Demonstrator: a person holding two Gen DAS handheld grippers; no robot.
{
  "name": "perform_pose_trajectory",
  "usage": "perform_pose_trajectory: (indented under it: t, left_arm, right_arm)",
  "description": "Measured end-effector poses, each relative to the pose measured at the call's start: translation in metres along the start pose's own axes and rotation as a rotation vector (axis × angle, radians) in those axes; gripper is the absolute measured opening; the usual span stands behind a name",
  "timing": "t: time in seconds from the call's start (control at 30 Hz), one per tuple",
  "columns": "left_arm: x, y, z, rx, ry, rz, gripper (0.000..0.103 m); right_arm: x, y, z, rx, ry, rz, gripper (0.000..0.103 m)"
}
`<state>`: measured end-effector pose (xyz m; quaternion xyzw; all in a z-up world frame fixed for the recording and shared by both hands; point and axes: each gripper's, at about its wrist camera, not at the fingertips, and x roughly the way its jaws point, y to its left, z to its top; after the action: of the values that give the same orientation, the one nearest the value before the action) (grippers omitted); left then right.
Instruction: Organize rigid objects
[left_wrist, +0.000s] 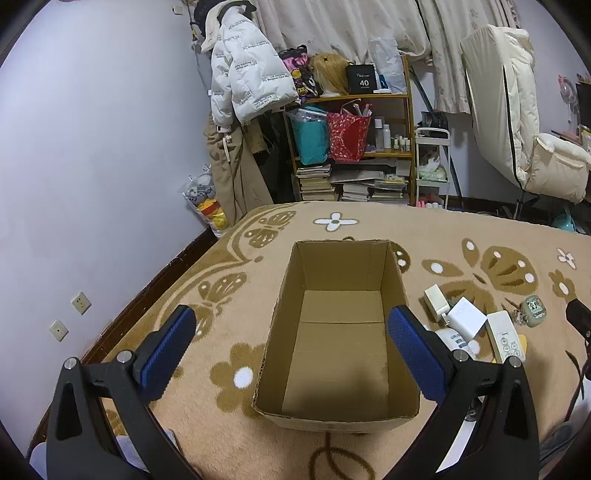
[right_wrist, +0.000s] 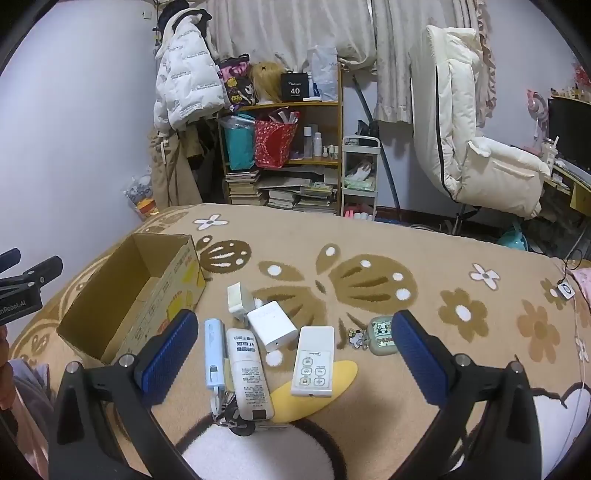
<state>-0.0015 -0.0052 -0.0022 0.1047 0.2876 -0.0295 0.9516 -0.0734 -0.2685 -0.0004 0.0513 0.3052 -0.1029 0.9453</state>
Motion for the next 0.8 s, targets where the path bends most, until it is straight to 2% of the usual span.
perform_pose_trajectory:
  t: [0.8]
  left_arm:
    - [0.0003,-0.0029,-0.0022,0.006,-0.001,-0.002,0.103]
  right_arm:
    - [0.0018,0.0015,-0.0003,-0.006,0.009,0.006,0.103]
